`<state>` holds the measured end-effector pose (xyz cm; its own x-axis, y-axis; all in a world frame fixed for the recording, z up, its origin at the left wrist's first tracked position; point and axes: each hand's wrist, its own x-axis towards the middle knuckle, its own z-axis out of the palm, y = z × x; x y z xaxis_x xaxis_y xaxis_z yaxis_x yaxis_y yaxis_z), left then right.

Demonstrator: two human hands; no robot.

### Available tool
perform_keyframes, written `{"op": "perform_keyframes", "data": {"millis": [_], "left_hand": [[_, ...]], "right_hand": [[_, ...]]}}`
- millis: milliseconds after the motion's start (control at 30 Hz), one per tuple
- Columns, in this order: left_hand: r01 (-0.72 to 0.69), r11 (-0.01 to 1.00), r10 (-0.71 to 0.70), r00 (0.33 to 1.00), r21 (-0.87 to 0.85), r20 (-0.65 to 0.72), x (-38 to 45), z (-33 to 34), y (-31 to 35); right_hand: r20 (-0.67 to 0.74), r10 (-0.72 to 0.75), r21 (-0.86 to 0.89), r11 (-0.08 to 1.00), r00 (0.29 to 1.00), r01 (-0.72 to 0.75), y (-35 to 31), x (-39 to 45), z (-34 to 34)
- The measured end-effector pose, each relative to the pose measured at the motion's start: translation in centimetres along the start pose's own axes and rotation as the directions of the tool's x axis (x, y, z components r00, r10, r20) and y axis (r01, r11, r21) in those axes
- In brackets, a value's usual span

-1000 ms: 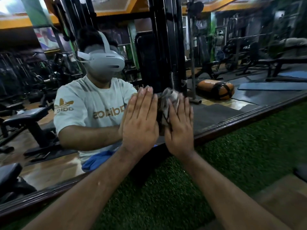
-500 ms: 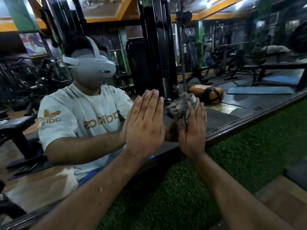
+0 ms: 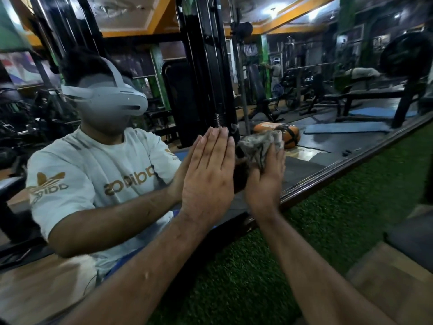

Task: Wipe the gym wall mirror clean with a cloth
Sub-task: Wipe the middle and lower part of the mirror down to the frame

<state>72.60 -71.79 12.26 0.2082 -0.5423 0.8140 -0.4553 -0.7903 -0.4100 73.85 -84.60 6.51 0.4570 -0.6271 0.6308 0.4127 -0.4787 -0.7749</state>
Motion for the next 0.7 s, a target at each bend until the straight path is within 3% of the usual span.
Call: {"op": "perform_keyframes", "data": {"millis": [67,167,300,400,467,567,700], "left_hand": [[0.018,0.999,-0.019,0.999,-0.031,-0.029,0.3,0.0,0.3],[0.015,0.996,-0.018,0.999,-0.088,-0.031,0.0,0.2,0.8],[-0.011,0.995,0.012,1.000,-0.096,0.012,-0.9,0.9,1.7],[-0.008,0.993,0.009,1.000,-0.116,0.009,-0.6,1.3,2.4],[0.001,0.989,0.001,1.000,-0.145,0.013,-0.1,1.3,2.8],[-0.031,0.987,0.034,0.999,-0.155,0.014,0.7,1.5,3.1],[-0.104,0.987,0.112,0.992,-0.125,0.058,1.7,2.4,3.8]], "right_hand": [[0.078,-0.134,-0.003,0.991,0.988,0.135,-1.0,-1.1,0.5],[0.170,-0.295,-0.110,0.942,0.940,0.316,3.1,-4.1,-0.6],[0.143,-0.144,-0.170,0.971,0.979,0.168,6.0,-5.2,-2.0],[0.041,0.046,0.011,0.999,0.998,-0.047,3.1,-3.3,-0.8],[0.064,-0.030,0.059,0.998,0.997,0.027,2.0,-2.8,-0.1],[0.111,-0.153,-0.001,0.988,0.982,0.154,4.5,-4.0,-0.9],[-0.074,0.137,0.068,0.989,0.988,-0.132,7.0,-1.0,-1.8]]}}
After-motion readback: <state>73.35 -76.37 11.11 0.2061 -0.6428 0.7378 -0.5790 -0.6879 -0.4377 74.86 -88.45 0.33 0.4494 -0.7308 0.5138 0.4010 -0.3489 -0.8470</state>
